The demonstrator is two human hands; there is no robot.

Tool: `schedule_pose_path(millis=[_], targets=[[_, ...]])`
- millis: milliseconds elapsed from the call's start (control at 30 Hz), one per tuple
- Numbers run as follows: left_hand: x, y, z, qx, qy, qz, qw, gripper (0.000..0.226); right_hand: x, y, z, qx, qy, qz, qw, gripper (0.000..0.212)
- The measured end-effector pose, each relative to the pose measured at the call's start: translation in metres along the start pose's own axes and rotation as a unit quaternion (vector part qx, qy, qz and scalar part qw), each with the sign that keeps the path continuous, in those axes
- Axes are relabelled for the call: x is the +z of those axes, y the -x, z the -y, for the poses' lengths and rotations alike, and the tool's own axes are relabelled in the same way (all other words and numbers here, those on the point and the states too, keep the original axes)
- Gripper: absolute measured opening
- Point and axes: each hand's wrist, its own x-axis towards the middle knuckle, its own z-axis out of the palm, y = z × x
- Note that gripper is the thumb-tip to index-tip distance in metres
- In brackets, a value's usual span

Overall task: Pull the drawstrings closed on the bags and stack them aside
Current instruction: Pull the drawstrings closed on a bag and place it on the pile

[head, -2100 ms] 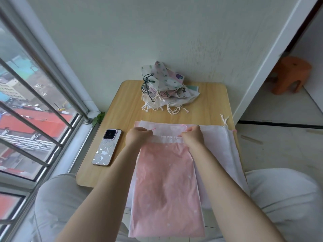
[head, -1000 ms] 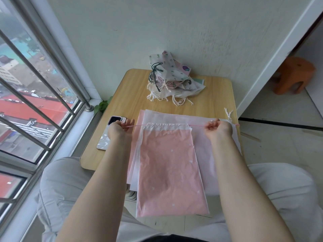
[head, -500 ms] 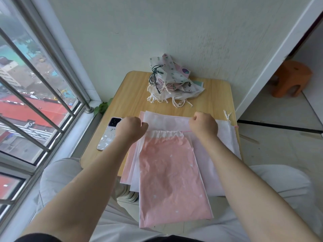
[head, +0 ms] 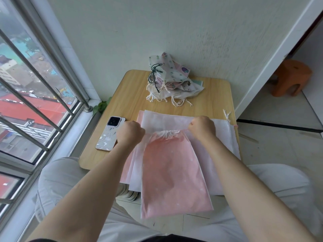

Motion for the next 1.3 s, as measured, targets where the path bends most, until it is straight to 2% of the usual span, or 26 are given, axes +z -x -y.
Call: schedule_pose_path(millis=[100, 167, 267, 333, 367, 400, 467, 500, 567, 600, 667, 800, 833, 900, 967, 1033, 1100, 1200, 1300], targets=[[0.002, -0.001, 0.010, -0.013, -0.004, 0.003, 1.000, 0.022, 0.001, -0.001, -0.015, 0.037, -0.018, 0.029, 0.999, 0.018], [0.001, -0.004, 0.006, -0.004, 0.009, -0.021, 1.000, 0.025, 0.001, -0.004, -0.014, 0.053, -0.063, 0.050, 0.995, 0.026], [-0.008, -0.009, -0.006, -0.005, 0.138, -0.079, 0.987, 0.037, -0.012, -0.013, -0.005, 0.078, -0.190, 0.044, 0.978, 0.039], [-0.018, -0.009, -0.018, 0.023, 0.239, -0.099, 0.966, 0.031, -0.022, -0.017, 0.004, 0.065, -0.283, 0.023, 0.957, 0.029], [-0.021, -0.009, -0.024, 0.044, 0.277, -0.102, 0.954, 0.023, -0.026, -0.018, 0.009, 0.050, -0.319, 0.017, 0.946, 0.016], [-0.025, -0.007, -0.029, 0.065, 0.301, -0.100, 0.946, 0.030, -0.030, -0.017, 0.014, 0.028, -0.346, 0.013, 0.938, 0.018], [-0.026, -0.006, -0.035, 0.091, 0.314, -0.085, 0.941, 0.057, -0.031, -0.014, 0.019, -0.012, -0.381, 0.003, 0.924, 0.050], [-0.024, -0.007, -0.035, 0.088, 0.295, -0.084, 0.948, 0.055, -0.027, -0.014, 0.019, -0.021, -0.381, -0.003, 0.924, 0.053], [-0.019, -0.006, -0.035, 0.054, 0.263, -0.091, 0.959, 0.033, -0.019, -0.012, 0.017, -0.007, -0.365, -0.018, 0.931, 0.044], [-0.017, -0.007, -0.035, 0.033, 0.252, -0.088, 0.963, 0.024, -0.015, -0.011, 0.015, 0.019, -0.356, -0.027, 0.934, 0.038], [-0.013, -0.006, -0.038, 0.022, 0.243, -0.046, 0.969, 0.022, -0.010, -0.009, 0.010, 0.077, -0.350, -0.055, 0.932, 0.031], [-0.003, 0.002, -0.057, 0.109, 0.235, 0.049, 0.965, 0.017, -0.012, -0.005, -0.008, 0.135, -0.309, -0.130, 0.933, 0.015], [0.001, 0.003, -0.063, 0.131, 0.240, 0.065, 0.960, 0.016, -0.013, -0.005, -0.013, 0.146, -0.289, -0.119, 0.939, 0.012], [0.005, 0.003, -0.074, 0.141, 0.240, 0.087, 0.957, 0.037, -0.017, -0.004, -0.019, 0.163, -0.256, -0.046, 0.952, 0.025], [0.007, 0.004, -0.081, 0.130, 0.224, 0.087, 0.962, 0.032, -0.019, -0.003, -0.018, 0.158, -0.252, 0.045, 0.954, 0.042], [0.006, 0.005, -0.084, 0.092, 0.210, 0.092, 0.969, 0.036, -0.020, 0.000, -0.015, 0.124, -0.272, 0.099, 0.949, 0.046], [0.002, 0.006, -0.086, 0.048, 0.189, 0.119, 0.974, 0.050, -0.018, 0.002, -0.011, 0.087, -0.275, 0.129, 0.949, 0.023], [-0.004, 0.009, -0.083, 0.012, 0.154, 0.173, 0.973, 0.060, -0.006, 0.003, -0.001, 0.045, -0.282, 0.143, 0.948, 0.037], [-0.006, 0.014, -0.079, -0.022, 0.263, 0.183, 0.947, 0.040, 0.004, 0.007, 0.016, 0.000, -0.337, 0.134, 0.932, 0.044]])
